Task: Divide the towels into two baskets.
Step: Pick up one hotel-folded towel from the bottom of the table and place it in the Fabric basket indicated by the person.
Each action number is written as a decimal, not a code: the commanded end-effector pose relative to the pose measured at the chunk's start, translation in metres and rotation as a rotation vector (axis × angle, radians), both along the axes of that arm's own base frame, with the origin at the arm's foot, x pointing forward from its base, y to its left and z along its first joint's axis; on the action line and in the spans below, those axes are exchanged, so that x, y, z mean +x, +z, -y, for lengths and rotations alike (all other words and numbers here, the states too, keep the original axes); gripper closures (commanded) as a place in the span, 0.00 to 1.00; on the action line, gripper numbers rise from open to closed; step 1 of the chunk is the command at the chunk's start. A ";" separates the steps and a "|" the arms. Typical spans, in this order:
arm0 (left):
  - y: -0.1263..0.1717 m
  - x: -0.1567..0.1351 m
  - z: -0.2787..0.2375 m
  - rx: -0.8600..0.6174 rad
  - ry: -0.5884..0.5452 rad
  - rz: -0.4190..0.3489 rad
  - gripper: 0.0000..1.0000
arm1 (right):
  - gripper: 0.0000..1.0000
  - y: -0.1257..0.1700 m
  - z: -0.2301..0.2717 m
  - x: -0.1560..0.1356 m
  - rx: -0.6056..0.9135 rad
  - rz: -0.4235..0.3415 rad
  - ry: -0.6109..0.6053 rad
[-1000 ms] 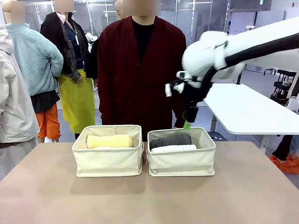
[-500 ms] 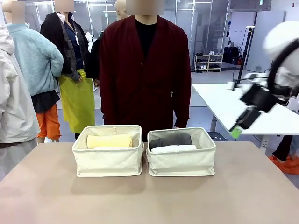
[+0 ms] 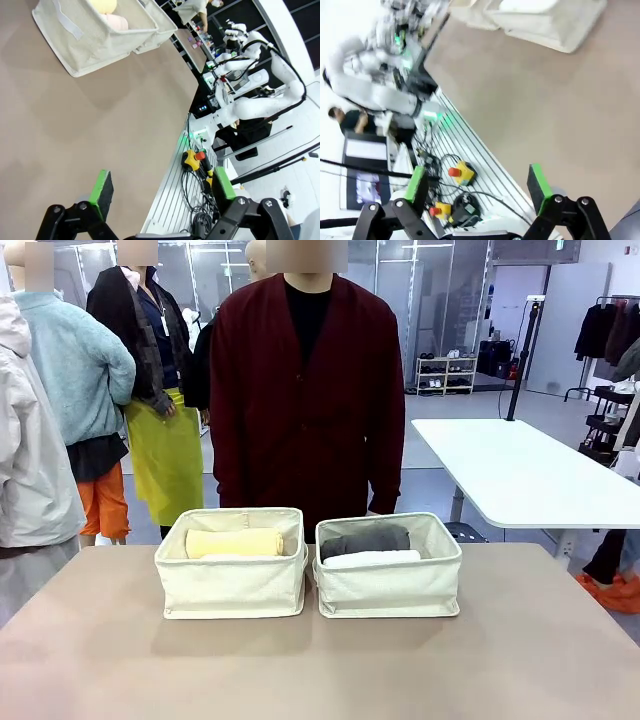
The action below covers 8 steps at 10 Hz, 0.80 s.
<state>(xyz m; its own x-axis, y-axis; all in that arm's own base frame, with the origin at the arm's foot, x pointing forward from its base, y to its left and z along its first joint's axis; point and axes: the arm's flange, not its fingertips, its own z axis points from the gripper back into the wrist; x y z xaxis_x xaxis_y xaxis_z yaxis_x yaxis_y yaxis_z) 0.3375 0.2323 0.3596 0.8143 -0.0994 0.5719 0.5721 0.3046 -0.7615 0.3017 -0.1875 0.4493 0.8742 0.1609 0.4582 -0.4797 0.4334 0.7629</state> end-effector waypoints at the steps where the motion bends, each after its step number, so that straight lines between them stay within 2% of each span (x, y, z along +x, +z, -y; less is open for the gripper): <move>1: 0.003 -0.005 -0.002 0.011 -0.006 0.003 0.00 | 0.00 -0.024 0.007 -0.004 0.116 -0.119 -0.175; 2: 0.003 -0.005 -0.002 0.011 -0.006 0.003 0.00 | 0.00 -0.043 0.008 0.001 0.129 -0.200 -0.230; 3: 0.003 -0.005 -0.002 0.011 -0.006 0.003 0.00 | 0.00 -0.018 0.016 -0.013 0.046 -0.063 -0.081; 8: 0.003 -0.005 -0.002 0.011 -0.006 0.003 0.00 | 0.00 -0.018 0.016 -0.013 0.046 -0.063 -0.081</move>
<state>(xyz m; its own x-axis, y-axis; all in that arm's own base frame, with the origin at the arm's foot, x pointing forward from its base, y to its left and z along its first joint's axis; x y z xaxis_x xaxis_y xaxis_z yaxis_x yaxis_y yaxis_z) 0.3374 0.2325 0.3596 0.8143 -0.0990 0.5720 0.5719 0.3049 -0.7615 0.2928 -0.2037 0.4318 0.9166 0.0494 0.3968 -0.3771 0.4366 0.8168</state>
